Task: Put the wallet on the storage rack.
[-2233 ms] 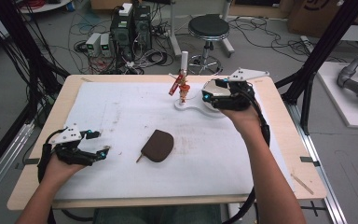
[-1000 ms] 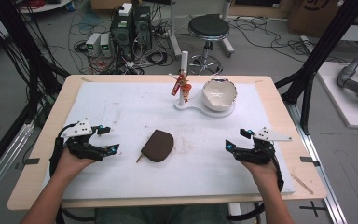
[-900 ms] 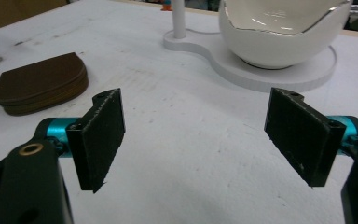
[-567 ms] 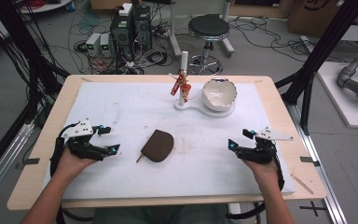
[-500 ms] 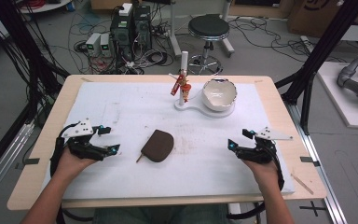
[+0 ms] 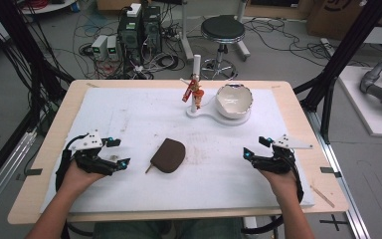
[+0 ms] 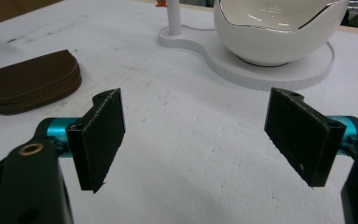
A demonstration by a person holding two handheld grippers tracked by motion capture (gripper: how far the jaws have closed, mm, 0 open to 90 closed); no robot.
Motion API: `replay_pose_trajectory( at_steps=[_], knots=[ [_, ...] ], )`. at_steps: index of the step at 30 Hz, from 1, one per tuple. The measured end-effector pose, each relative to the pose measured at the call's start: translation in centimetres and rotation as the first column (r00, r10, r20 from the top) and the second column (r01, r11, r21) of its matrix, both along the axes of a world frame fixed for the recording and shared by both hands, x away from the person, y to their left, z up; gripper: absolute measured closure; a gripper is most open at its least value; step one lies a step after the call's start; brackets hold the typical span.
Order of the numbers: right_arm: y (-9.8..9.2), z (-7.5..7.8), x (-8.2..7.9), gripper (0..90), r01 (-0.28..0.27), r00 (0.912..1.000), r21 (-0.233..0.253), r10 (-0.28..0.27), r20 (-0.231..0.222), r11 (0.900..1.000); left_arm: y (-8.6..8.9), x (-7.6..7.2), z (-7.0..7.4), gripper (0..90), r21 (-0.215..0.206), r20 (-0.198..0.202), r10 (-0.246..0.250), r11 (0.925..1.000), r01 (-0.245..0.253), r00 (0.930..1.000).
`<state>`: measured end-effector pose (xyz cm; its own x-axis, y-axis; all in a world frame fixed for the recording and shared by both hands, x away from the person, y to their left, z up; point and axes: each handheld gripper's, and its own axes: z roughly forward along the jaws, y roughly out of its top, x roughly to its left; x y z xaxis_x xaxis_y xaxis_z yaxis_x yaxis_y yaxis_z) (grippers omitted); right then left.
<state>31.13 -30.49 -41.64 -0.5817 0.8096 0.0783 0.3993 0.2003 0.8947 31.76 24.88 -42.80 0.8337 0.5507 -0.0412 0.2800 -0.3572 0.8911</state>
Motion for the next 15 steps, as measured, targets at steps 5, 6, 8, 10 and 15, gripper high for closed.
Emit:
replay_pose_trajectory(
  at_steps=[5, 6, 8, 10, 15],
  knots=[
    [0.1, -0.3, 0.2, 20.4, -0.009, 0.9999, -0.009, 0.009, -0.014, 1.000, -1.0, -0.3, -0.3, 18.1, 0.018, -0.013, -0.027, 0.9995, 0.027, 0.9996],
    [0.2, -0.3, 0.3, 20.4, -0.011, 0.9999, -0.014, 0.011, -0.013, 1.000, -1.3, -0.3, -0.4, 18.1, 0.020, -0.018, -0.033, 0.9992, 0.033, 0.9993],
    [0.2, -0.3, 0.2, 20.4, -0.017, 0.9998, -0.013, 0.017, -0.012, 1.000, -2.0, -0.5, -0.6, 18.1, 0.025, -0.029, -0.046, 0.9986, 0.047, 0.9985],
    [0.3, -0.3, 0.2, 20.4, -0.016, 0.9998, -0.014, 0.016, -0.008, 1.000, -2.8, -0.5, -0.8, 18.1, 0.048, -0.035, -0.061, 0.9968, 0.063, 0.9975],
    [0.2, -0.3, 0.3, 20.4, -0.013, 0.9999, -0.015, 0.012, -0.010, 1.000, -4.7, -0.7, -2.0, 19.0, 0.087, -0.066, -0.082, 0.9924, 0.087, 0.9944]
  ],
)
